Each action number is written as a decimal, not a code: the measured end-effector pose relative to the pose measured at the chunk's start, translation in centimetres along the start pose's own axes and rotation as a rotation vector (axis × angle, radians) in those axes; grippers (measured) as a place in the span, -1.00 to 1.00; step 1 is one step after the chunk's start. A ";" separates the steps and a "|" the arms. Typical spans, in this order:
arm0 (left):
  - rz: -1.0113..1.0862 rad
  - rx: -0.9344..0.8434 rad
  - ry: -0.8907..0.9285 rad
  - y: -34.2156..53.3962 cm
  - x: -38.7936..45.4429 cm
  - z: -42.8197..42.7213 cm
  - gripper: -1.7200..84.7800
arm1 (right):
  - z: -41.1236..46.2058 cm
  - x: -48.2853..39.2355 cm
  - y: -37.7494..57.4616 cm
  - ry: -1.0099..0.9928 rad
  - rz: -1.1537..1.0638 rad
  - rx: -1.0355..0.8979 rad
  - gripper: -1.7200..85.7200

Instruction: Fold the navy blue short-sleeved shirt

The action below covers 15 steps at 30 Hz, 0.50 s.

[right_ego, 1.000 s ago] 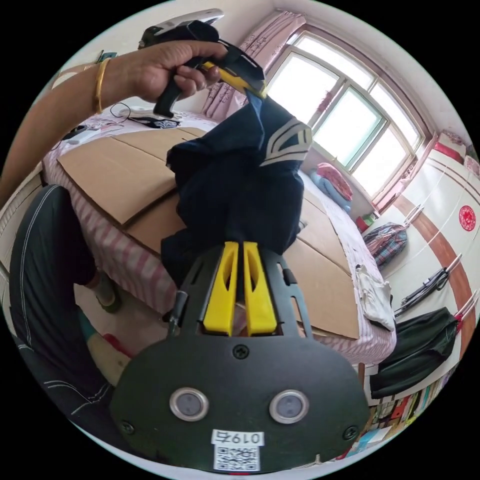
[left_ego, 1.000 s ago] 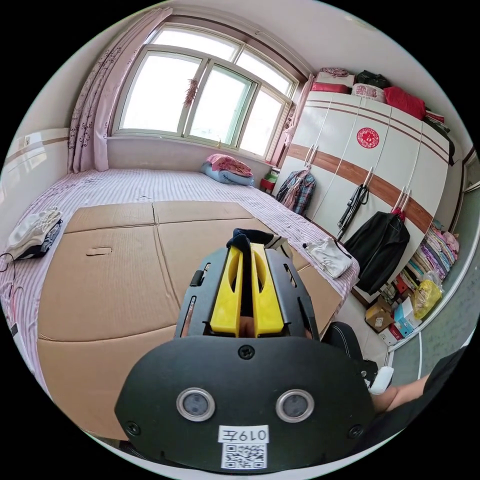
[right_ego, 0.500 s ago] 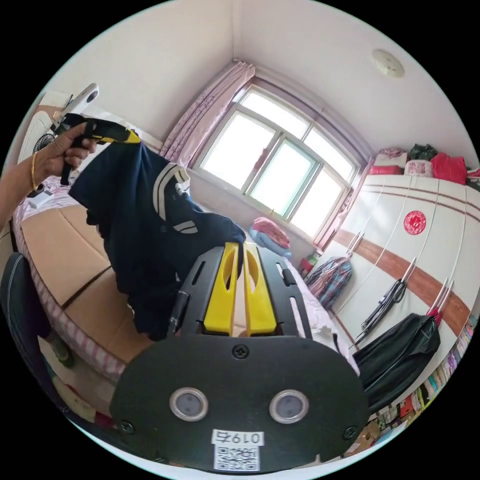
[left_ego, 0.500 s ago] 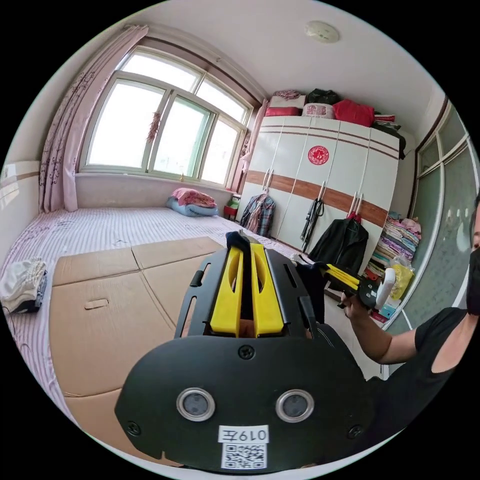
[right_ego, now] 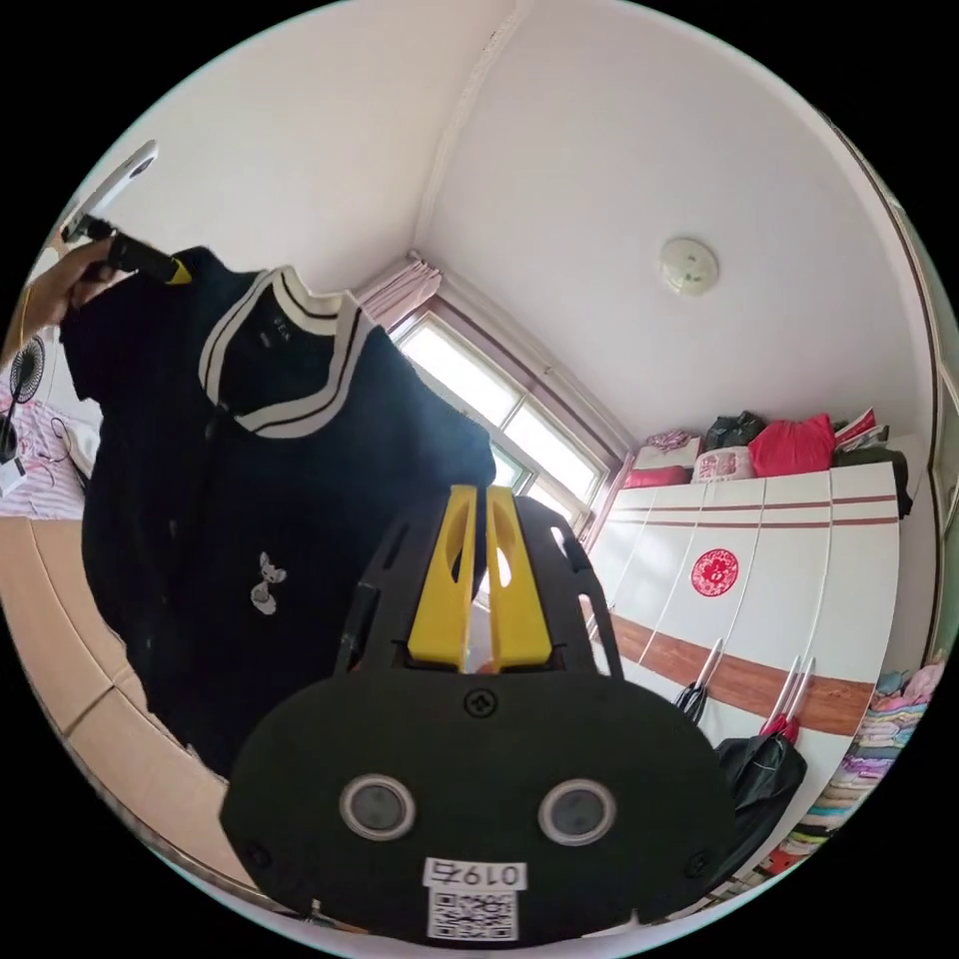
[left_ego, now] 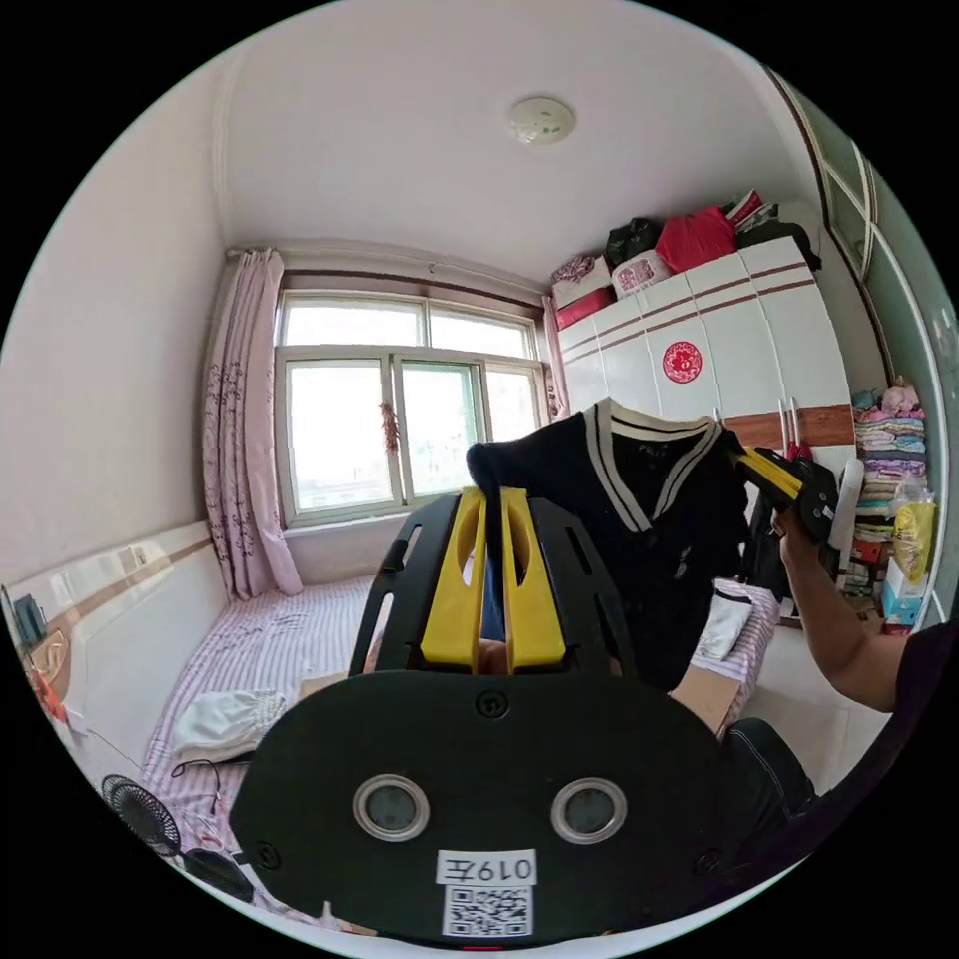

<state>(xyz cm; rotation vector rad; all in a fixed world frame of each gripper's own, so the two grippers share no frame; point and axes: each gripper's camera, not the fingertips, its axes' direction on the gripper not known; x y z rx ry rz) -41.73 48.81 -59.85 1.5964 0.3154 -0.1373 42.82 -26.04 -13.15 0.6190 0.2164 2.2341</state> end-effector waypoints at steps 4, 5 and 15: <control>0.047 -0.037 -0.082 -0.6 0.8 -3.3 -0.93 | -1.6 0.5 -1.2 -0.043 -0.005 0.032 -0.98; 0.050 -0.054 -0.096 -0.1 1.0 -3.9 -0.93 | -1.5 -0.1 -1.3 -0.049 -0.020 0.029 -0.98; 0.056 -0.469 -0.284 12.9 -2.2 12.0 -0.93 | 14.8 -12.2 1.5 -0.281 -0.176 -0.277 -0.98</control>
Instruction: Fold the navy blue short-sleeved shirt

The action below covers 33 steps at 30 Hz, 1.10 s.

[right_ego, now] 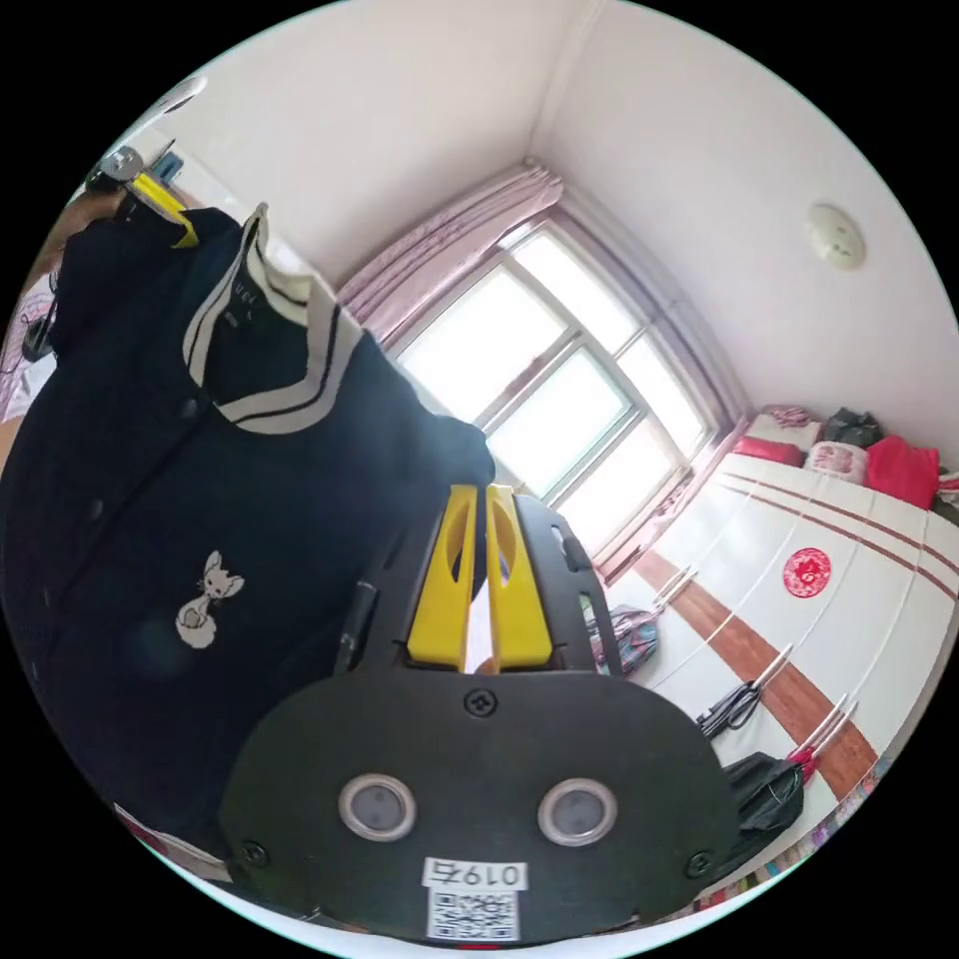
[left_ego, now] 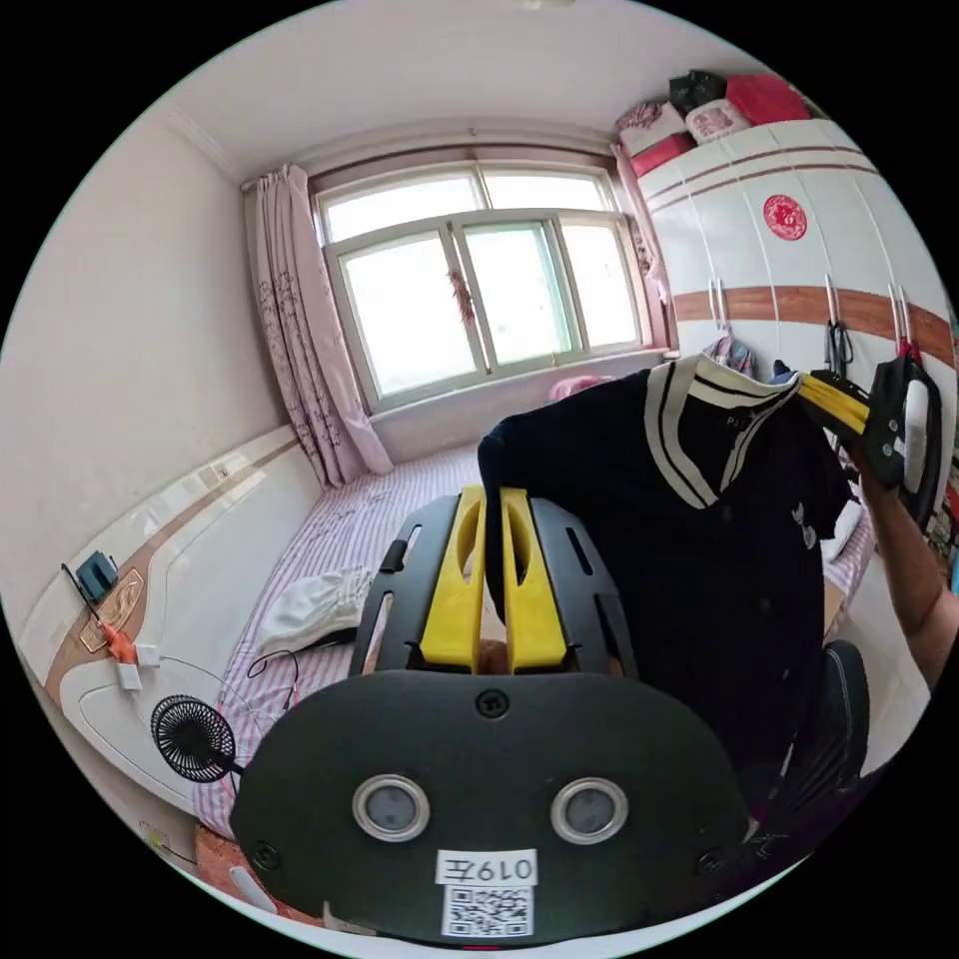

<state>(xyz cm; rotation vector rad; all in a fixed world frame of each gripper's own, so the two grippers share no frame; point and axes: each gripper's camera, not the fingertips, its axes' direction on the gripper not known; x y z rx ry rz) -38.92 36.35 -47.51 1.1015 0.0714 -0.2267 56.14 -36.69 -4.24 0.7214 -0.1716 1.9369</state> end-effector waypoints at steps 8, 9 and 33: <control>-0.094 -0.296 0.019 4.8 1.4 25.4 -0.94 | 25.5 -7.6 0.1 -0.219 -0.064 -0.401 -0.97; -0.093 -0.333 0.025 5.7 1.9 28.1 -0.94 | 26.7 -8.1 0.2 -0.224 -0.071 -0.425 -0.97; 0.133 -0.177 0.114 26.6 9.7 11.6 -0.91 | 11.0 12.6 16.6 -0.652 0.279 -0.321 -0.98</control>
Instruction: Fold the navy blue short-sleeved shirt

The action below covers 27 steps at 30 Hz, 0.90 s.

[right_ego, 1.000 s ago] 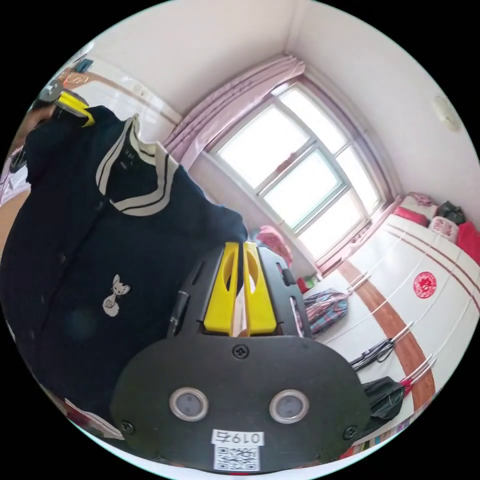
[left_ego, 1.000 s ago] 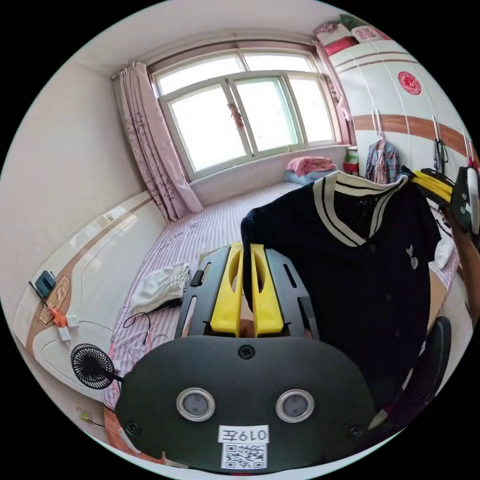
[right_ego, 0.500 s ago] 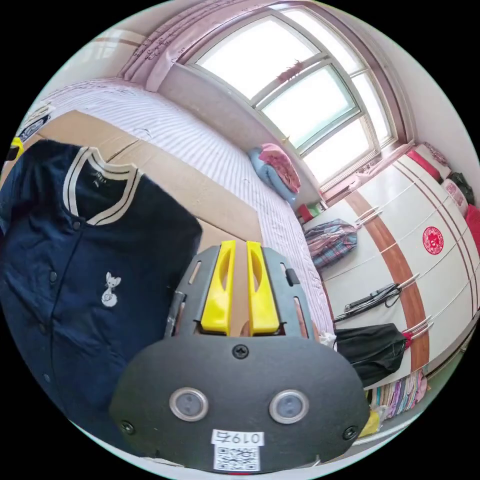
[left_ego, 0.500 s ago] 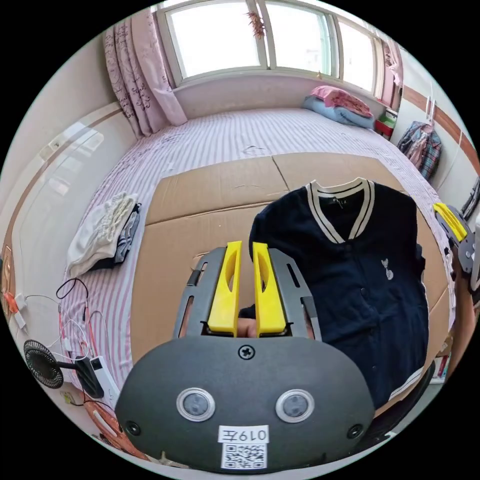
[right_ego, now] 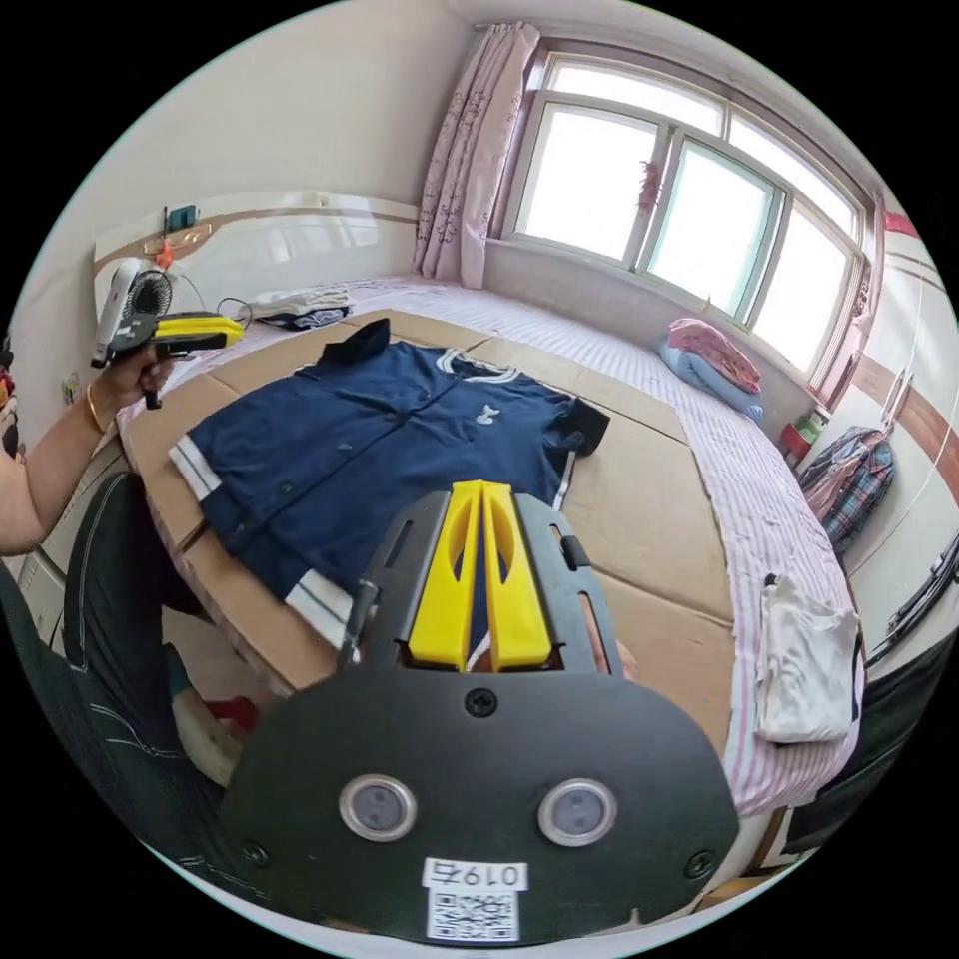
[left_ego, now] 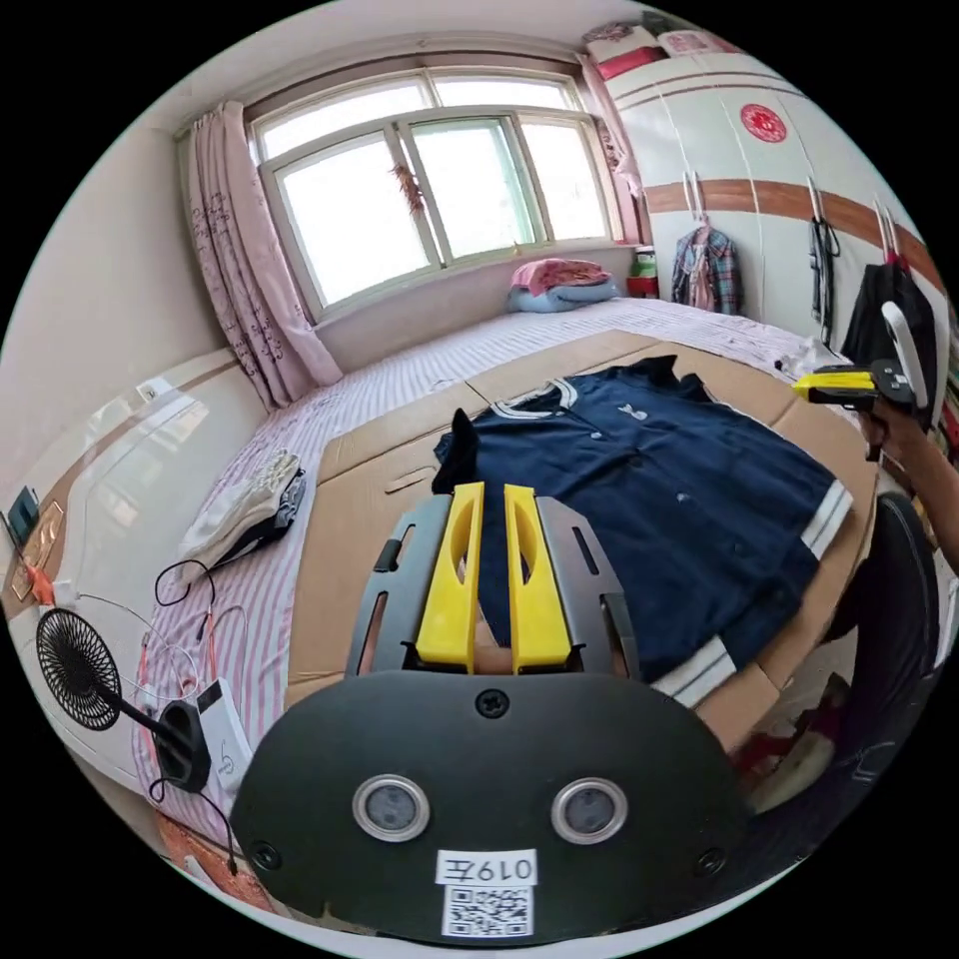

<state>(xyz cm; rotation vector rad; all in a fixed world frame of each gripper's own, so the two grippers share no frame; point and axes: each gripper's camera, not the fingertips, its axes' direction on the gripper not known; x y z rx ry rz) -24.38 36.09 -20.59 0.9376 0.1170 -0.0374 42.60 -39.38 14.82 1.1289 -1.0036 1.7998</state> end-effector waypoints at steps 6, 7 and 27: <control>0.063 -0.019 0.152 7.2 10.1 -3.9 -0.82 | -3.4 -4.9 5.5 0.024 -0.078 0.024 -0.86; 0.073 -0.032 0.157 7.6 10.8 -4.1 -0.80 | -3.3 -5.7 5.7 0.056 -0.126 -0.012 -0.83; 0.119 -0.310 -0.187 16.0 19.3 -6.6 -0.74 | -3.2 1.7 8.1 0.358 -0.336 -0.233 -0.83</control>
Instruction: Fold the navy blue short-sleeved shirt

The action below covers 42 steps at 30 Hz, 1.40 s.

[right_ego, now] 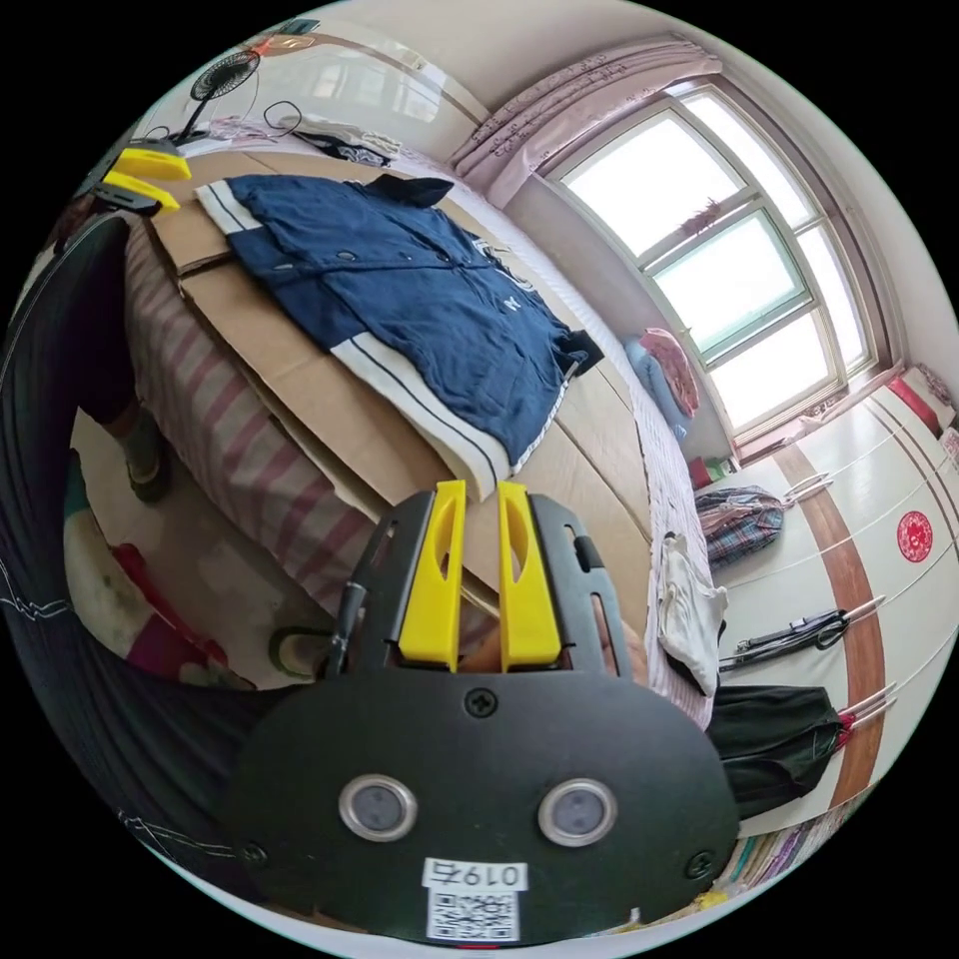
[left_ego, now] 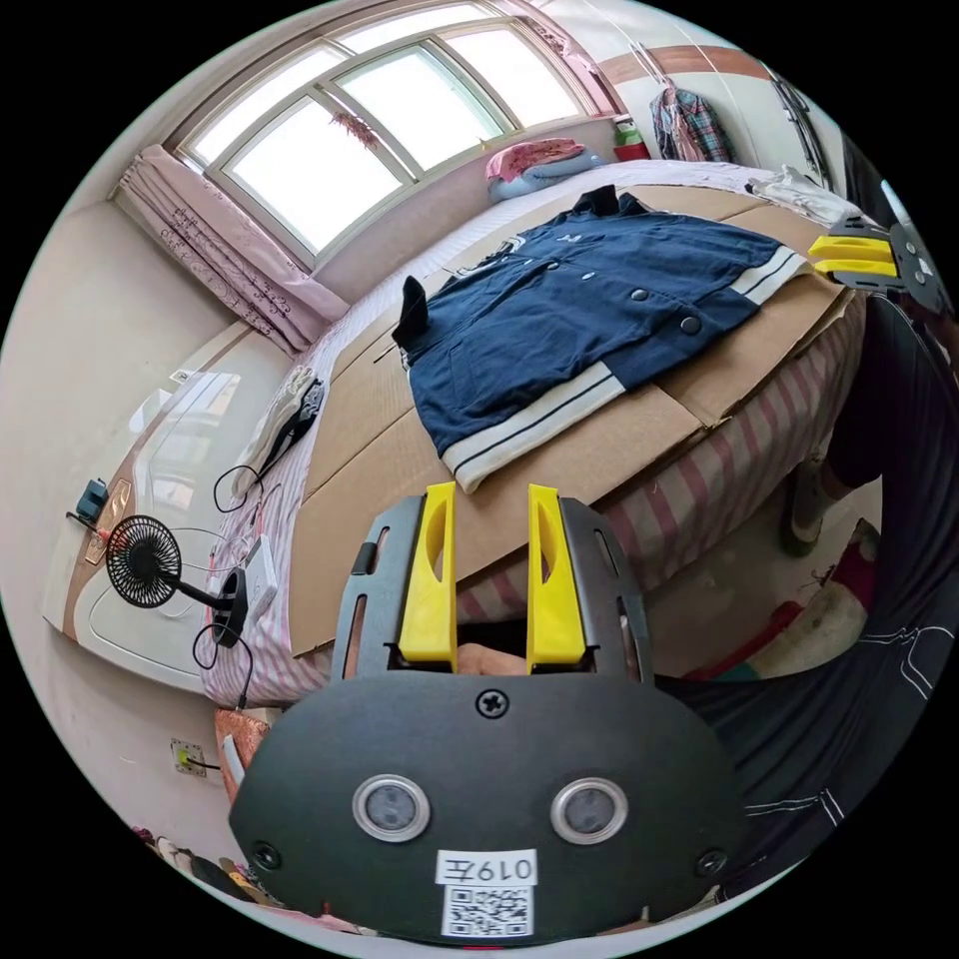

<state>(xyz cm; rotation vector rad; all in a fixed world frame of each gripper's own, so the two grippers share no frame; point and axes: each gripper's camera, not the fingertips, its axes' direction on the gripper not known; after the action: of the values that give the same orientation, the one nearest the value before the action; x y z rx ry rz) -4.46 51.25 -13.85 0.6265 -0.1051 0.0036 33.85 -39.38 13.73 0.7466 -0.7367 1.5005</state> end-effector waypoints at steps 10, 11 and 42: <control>0.079 -0.033 -0.097 -0.2 3.0 0.5 -0.75 | 2.2 3.0 0.1 0.101 0.082 0.005 -0.85; 0.096 -0.032 -0.105 -0.2 3.5 0.5 -0.75 | 2.4 3.2 0.2 0.117 0.080 0.004 -0.85; 0.360 -0.036 -0.370 -3.9 13.5 0.8 -0.85 | 5.9 9.2 0.2 0.150 0.152 0.055 -0.92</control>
<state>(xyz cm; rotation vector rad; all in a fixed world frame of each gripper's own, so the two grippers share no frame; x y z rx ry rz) 9.07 47.19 -14.12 0.5598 -0.5732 0.2335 33.41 -38.77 24.61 0.6224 -0.6527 1.7010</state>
